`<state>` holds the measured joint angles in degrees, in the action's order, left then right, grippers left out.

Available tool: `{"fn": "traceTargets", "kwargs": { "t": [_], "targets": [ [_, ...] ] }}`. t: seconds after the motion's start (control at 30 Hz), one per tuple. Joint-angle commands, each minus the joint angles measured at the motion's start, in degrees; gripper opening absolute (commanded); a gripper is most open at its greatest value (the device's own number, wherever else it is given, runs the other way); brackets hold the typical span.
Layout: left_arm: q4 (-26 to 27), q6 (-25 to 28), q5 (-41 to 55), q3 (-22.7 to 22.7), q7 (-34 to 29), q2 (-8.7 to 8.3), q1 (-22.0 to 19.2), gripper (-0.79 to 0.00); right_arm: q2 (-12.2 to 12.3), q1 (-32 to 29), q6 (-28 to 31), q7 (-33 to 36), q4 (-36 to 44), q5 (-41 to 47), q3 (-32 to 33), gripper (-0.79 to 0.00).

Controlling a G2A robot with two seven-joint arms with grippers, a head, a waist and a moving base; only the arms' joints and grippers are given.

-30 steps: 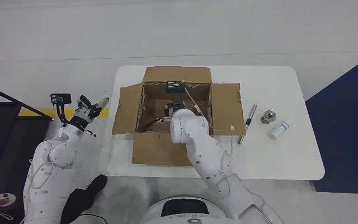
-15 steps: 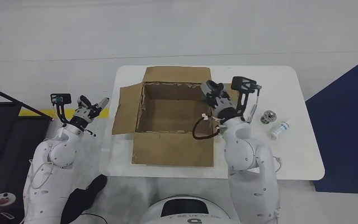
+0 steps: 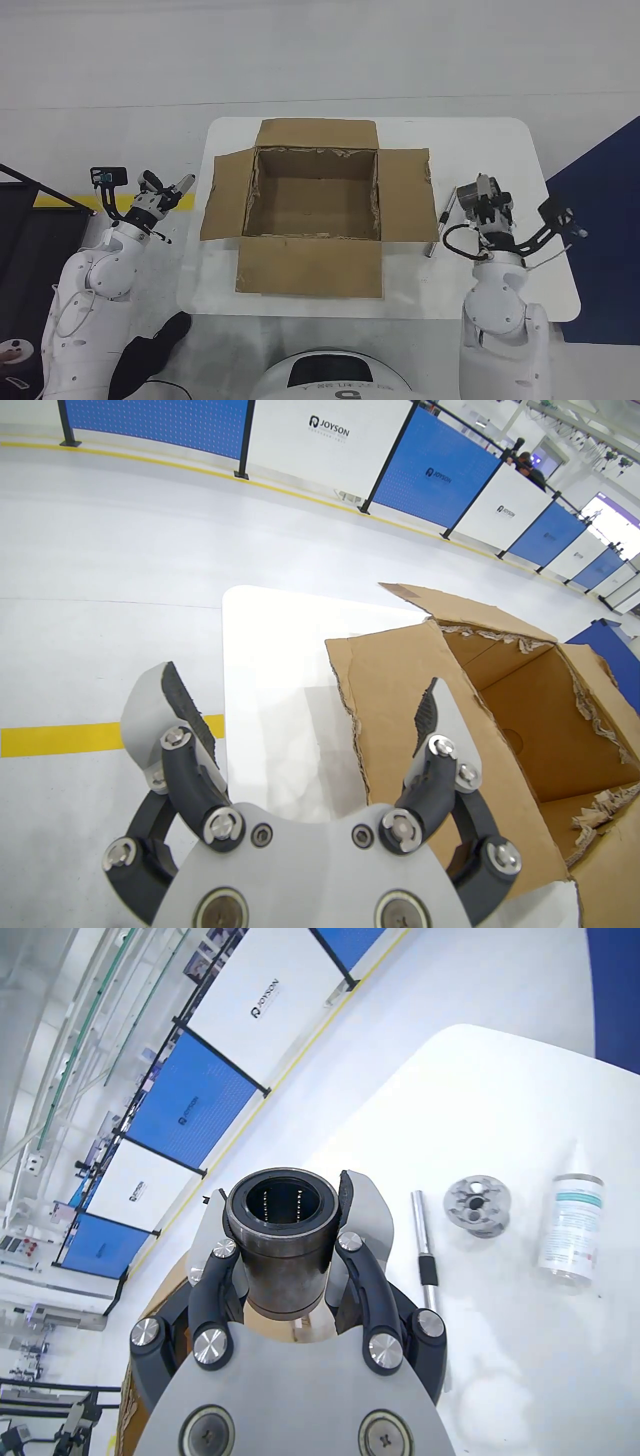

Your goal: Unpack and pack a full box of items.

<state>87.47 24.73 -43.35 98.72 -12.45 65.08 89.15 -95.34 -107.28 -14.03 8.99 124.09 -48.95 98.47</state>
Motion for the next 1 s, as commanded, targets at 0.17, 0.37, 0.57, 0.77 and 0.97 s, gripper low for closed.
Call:
{"fn": "traceTargets", "kwargs": {
  "t": [0.17, 0.37, 0.57, 0.77, 0.97],
  "targets": [
    [0.0, 0.0, 0.0, 0.0, 0.0, 0.00, 0.0, 0.000, 0.2, 0.3, 4.6, 1.3, -0.4, 4.2, 0.6, -0.785],
    [0.0, 0.0, 0.0, 0.0, 0.0, 0.00, 0.0, 0.000, 0.2, 0.3, 4.6, 1.3, -0.4, 4.2, 0.6, -0.785],
    [0.0, 0.0, 0.0, 0.0, 0.0, 0.00, 0.0, 0.000, 0.1, -1.2, 5.9, -7.4, -2.6, 9.2, 3.8, -0.785],
    [0.0, 0.0, 0.0, 0.0, 0.0, 0.00, 0.0, 0.000, 0.6, -6.0, 18.2, -12.5, -7.9, 12.7, 9.1, -0.785],
    [0.0, 0.0, 0.0, 0.0, 0.0, 0.00, 0.0, 0.000, 1.0, -6.8, 25.1, -23.7, -13.8, 4.0, 9.8, -0.785]
  ]
}}
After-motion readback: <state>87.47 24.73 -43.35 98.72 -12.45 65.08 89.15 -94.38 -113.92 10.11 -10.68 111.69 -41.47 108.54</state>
